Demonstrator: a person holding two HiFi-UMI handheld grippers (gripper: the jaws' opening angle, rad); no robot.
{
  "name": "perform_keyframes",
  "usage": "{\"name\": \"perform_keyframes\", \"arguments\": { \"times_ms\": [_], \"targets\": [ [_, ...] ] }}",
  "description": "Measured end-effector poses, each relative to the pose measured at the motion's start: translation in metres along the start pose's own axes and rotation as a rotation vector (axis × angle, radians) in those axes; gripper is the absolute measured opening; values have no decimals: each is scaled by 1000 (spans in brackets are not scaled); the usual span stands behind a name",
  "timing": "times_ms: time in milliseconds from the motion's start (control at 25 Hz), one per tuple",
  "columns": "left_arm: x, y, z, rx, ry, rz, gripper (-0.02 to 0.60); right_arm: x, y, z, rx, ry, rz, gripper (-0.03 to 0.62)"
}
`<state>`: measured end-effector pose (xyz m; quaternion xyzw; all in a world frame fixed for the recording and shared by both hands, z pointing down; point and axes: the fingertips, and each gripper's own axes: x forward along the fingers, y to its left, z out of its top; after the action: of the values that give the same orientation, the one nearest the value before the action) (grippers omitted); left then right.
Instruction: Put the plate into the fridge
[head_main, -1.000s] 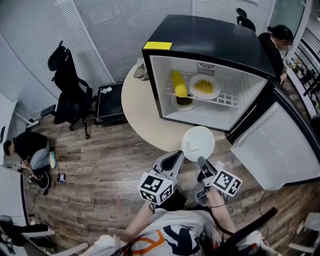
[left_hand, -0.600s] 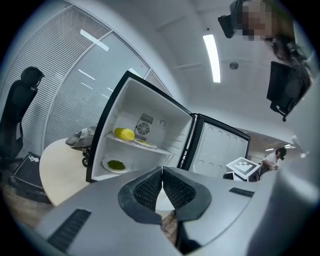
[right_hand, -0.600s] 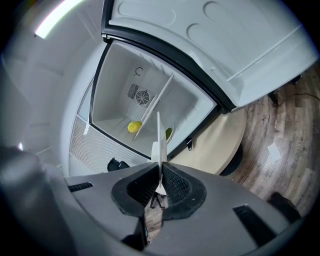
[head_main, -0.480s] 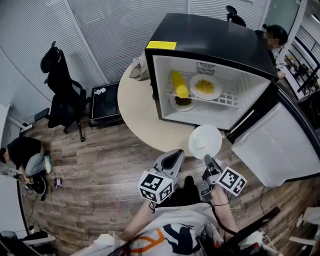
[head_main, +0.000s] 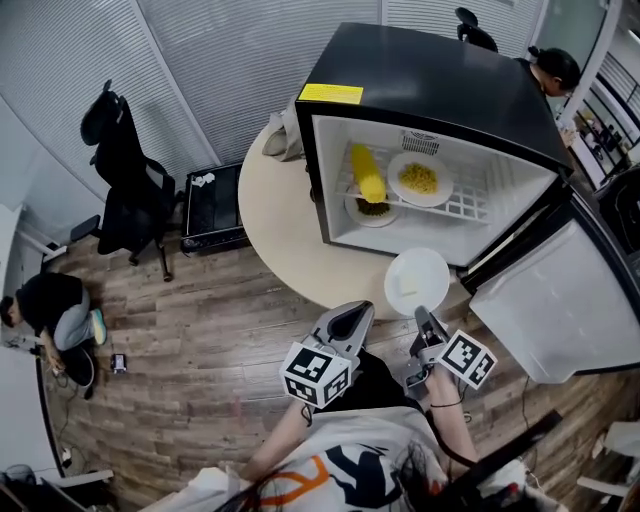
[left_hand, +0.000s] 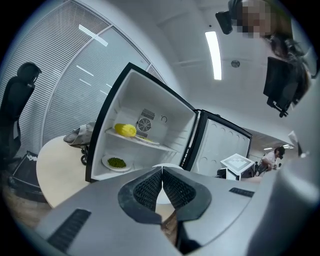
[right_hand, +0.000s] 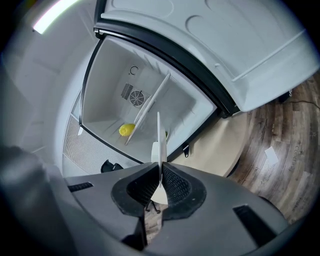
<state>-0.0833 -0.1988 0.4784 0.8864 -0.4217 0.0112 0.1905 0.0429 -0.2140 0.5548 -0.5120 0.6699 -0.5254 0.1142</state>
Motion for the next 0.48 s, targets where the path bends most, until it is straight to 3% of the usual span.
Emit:
{"name": "perform_keyframes", "arguments": {
  "times_ms": [480],
  "targets": [
    [37,34,19,-4,-13,11,12,63,-6,41,-46,-3,-34,26]
  ]
}}
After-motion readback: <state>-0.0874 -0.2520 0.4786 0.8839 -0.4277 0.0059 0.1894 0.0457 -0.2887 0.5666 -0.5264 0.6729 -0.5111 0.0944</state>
